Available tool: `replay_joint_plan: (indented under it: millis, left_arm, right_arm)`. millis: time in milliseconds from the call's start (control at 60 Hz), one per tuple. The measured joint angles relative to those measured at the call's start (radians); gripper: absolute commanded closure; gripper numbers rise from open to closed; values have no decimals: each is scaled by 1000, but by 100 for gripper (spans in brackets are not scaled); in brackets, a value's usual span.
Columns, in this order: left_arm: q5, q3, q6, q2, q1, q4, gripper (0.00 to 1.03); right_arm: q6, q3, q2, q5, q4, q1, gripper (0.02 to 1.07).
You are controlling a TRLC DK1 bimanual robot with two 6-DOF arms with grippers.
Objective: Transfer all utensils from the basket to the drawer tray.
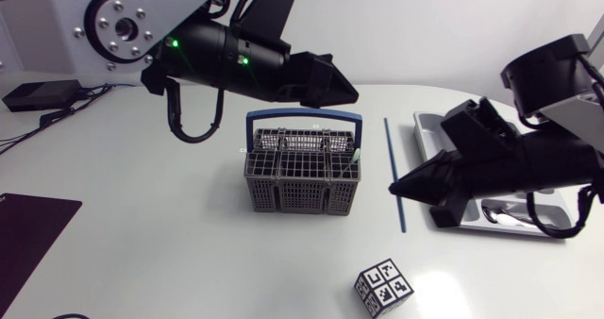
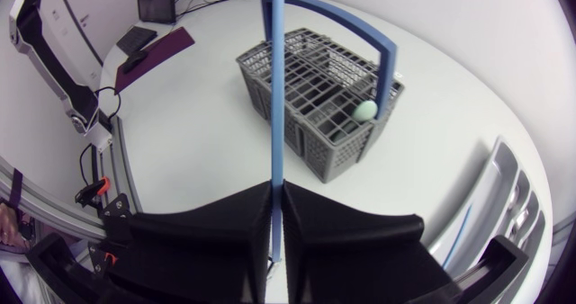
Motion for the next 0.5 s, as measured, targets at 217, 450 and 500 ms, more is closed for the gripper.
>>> replay_joint_plan:
  millis: [217, 450, 500]
  left_arm:
    - [-109, 0, 2, -2, 11, 31, 37]
    - [-256, 2, 60, 55, -63, -2, 37]
    - [-287, 2, 78, 77, -81, -8, 37]
  right_arm:
    - [-114, 0, 32, -34, -20, -297, 101]
    - [-137, 55, 259, -24, 15, -532, 101]
    - [-129, 70, 302, -8, 47, -552, 101]
